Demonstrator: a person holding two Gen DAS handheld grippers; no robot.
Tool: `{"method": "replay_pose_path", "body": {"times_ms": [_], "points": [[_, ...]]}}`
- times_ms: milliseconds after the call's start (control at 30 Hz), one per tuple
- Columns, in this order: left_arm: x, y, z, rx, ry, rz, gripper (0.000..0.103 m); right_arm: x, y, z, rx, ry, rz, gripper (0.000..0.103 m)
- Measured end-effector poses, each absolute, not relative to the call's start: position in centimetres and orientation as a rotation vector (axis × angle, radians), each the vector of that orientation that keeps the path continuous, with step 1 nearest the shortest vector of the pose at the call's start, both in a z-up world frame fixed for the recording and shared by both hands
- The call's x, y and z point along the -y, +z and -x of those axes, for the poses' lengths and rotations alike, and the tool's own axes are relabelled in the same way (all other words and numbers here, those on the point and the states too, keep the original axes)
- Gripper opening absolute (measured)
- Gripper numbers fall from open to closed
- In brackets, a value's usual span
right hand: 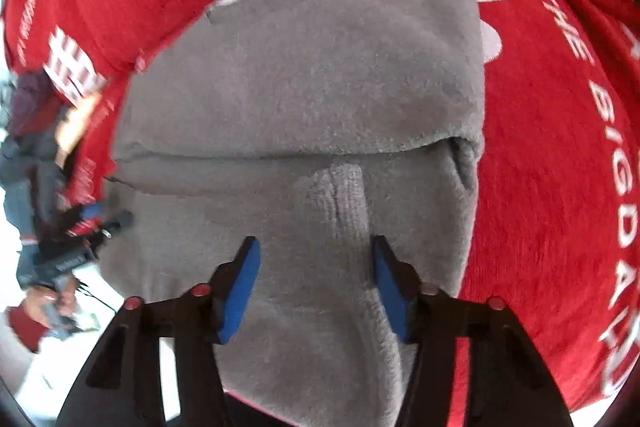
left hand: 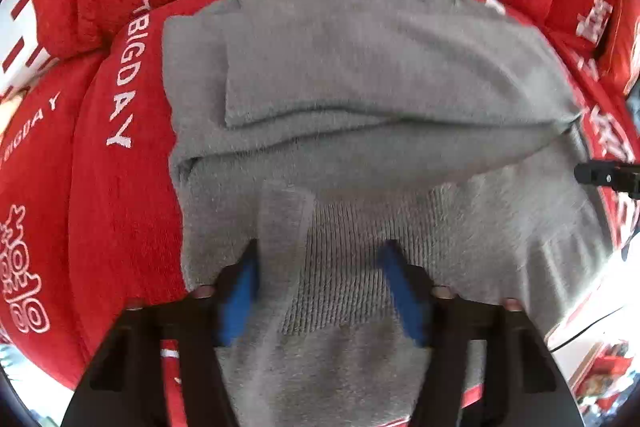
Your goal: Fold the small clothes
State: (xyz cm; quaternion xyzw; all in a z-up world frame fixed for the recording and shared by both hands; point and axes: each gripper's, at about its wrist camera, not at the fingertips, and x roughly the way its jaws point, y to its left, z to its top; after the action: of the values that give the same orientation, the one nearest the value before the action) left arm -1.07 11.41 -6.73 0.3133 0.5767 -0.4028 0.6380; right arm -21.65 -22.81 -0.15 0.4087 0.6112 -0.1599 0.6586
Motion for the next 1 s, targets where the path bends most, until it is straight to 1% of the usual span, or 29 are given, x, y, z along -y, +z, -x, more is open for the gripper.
{"method": "replay_pose_path", "body": {"times_ms": [33,67,100,133,233,400,633,733,833,1000], "points": [[-11.5,-6.8,1.2,-1.316,-0.922,-0.721,0.046,22.6,-0.1,21.4,-1.4,-0.369,-0.891,0.049],[-11.5,-6.8,1.3,-1.317,-0.93,-0.718,0.031,22.4,0.0,21.3,-1.41,-0.374,-0.859,0.042],[-11.6,-6.7,1.4,-1.317,-0.936,-0.711,0.021,22.2,0.2,21.2,-1.424,-0.377,-0.827,0.03],[-11.7,-6.4,1.4,-1.312,-0.94,-0.699,0.015,22.0,0.5,21.1,-1.428,-0.363,-0.81,0.006],[-12.5,-4.9,0.9,-1.319,-0.954,-0.607,0.007,21.7,2.5,21.4,-1.383,-0.353,-0.771,0.006],[-12.9,-1.1,-0.6,-1.276,-0.963,-0.503,0.007,23.2,6.6,21.4,-1.285,-0.372,-0.758,0.006],[-9.1,3.3,-4.2,-1.161,-0.989,-0.411,0.007,27.2,10.5,17.4,-1.184,-0.391,-0.658,0.006],[-6.2,3.4,-6.2,-1.119,-0.977,-0.395,0.007,29.6,10.4,14.8,-1.161,-0.406,-0.632,0.006],[-3.5,2.1,-8.2,-1.11,-0.935,-0.377,0.007,32.3,9.2,12.7,-1.144,-0.432,-0.635,0.006],[-0.1,-1.4,-10.9,-1.132,-0.833,-0.368,0.007,35.2,4.6,9.9,-1.165,-0.473,-0.648,0.006]]}}
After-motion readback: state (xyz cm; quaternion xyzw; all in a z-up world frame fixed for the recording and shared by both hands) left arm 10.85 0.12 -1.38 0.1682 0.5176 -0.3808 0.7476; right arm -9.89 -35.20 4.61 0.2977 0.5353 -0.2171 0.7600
